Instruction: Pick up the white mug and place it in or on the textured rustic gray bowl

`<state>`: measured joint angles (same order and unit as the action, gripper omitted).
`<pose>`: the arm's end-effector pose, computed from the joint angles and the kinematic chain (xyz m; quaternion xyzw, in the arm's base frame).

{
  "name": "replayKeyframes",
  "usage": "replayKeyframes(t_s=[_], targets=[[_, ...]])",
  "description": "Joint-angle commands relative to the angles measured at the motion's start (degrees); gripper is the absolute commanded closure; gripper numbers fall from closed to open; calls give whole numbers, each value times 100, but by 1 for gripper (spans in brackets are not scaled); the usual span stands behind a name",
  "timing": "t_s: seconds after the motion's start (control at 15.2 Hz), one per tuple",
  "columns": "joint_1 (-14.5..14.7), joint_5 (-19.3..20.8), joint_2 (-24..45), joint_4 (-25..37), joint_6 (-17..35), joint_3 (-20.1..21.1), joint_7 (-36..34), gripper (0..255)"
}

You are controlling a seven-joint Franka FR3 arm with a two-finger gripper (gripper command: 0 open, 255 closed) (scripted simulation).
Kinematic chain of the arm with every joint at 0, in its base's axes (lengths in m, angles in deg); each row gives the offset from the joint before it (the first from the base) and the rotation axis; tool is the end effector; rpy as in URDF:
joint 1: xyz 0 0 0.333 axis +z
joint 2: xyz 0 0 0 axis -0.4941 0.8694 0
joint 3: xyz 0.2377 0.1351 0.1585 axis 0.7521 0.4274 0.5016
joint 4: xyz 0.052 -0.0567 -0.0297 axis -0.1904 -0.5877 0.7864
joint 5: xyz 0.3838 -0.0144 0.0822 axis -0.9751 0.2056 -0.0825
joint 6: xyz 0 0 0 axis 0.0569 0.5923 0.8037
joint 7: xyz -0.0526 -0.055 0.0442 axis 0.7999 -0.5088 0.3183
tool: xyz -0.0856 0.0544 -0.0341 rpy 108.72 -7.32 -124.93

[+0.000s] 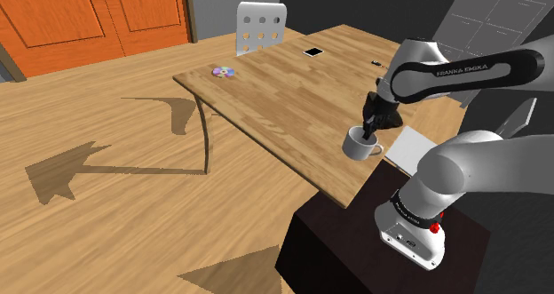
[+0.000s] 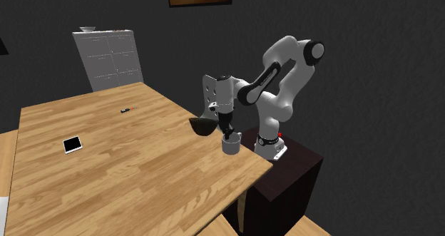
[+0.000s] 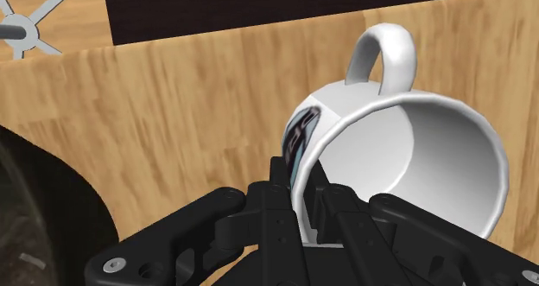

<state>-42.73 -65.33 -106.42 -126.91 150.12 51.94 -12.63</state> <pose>0.2473 -0.1079 0.3319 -0.9986 0.0466 0.0065 0.0259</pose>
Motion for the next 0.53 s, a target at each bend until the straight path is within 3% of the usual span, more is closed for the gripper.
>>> replayKeyframes(t_s=[0.0, 0.46], targets=[[9, -27, -134, 81, -215, 32, -11, 255], [43, -121, -514, 464, -973, 134, -34, 255]])
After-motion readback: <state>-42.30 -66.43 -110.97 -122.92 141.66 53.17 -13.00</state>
